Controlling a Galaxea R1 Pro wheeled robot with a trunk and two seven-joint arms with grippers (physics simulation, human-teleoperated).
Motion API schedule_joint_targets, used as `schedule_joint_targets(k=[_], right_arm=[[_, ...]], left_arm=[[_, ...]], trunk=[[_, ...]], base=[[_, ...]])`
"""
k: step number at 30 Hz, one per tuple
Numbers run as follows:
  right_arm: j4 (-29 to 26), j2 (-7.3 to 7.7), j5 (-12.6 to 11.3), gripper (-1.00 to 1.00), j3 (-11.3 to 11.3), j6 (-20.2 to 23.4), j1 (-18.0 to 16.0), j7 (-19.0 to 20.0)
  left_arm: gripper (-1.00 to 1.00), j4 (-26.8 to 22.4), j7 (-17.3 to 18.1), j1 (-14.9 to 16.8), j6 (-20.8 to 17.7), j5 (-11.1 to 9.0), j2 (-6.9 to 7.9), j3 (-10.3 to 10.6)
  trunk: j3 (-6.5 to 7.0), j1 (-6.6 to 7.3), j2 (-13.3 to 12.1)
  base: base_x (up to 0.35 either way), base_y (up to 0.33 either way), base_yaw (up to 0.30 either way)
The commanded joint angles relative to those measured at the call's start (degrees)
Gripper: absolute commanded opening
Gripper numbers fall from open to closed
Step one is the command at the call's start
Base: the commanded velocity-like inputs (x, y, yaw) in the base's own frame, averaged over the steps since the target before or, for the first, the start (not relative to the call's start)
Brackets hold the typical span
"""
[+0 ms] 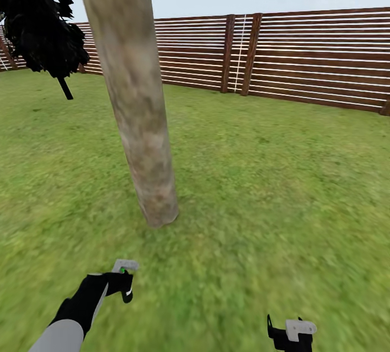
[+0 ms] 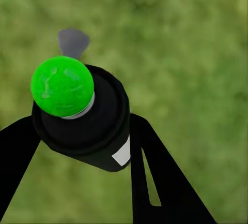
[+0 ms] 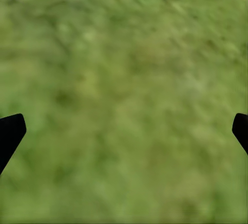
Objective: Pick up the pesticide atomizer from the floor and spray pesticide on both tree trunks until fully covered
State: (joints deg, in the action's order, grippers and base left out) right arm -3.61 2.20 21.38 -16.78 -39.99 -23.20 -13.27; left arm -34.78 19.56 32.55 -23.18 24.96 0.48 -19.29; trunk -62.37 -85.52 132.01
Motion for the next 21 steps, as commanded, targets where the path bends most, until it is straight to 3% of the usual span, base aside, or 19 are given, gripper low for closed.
schedule_joint_targets(k=[1, 10, 15, 17, 19, 21], right_arm=[[0.0, 0.00, 0.0, 1.00, 0.0, 0.0, 0.0, 0.0], [0.0, 0.00, 0.1, 1.00, 0.0, 0.0, 0.0, 0.1], [0.0, 0.00, 0.2, 1.00, 0.1, 0.0, 0.0, 0.1], [0.0, 0.00, 0.2, 1.00, 0.1, 0.0, 0.0, 0.2], [0.0, 0.00, 0.2, 1.00, 0.1, 0.0, 0.0, 0.1], [0.0, 0.00, 0.2, 1.00, 0.1, 0.0, 0.0, 0.1]], left_arm=[[-1.00, 0.0, -0.1, -0.1, 0.1, -0.1, 0.12, -0.2], [-1.00, 0.4, -0.1, -0.1, 0.2, -0.4, -0.64, -0.1], [-1.00, 0.1, -0.1, 0.3, 0.3, -0.3, -3.67, 0.2], [-1.00, -0.2, 0.2, 0.7, 0.2, -0.3, -3.12, 0.0], [-1.00, -3.0, 0.5, 0.7, 0.1, -0.3, -0.79, -0.2], [-1.00, -5.1, 0.5, 0.5, 0.1, -0.3, 0.12, 0.1]], trunk=[[0.00, 0.00, 0.0], [0.00, 0.00, 0.0], [0.00, 0.00, 0.0], [0.00, 0.00, 0.0], [0.00, 0.00, 0.0], [0.00, 0.00, 0.0]], base=[[0.211, 0.000, 0.000], [0.310, 0.000, 0.000], [0.040, 0.000, 0.000], [0.002, 0.000, 0.000], [0.000, 0.000, 0.000], [0.000, 0.000, 0.000]])
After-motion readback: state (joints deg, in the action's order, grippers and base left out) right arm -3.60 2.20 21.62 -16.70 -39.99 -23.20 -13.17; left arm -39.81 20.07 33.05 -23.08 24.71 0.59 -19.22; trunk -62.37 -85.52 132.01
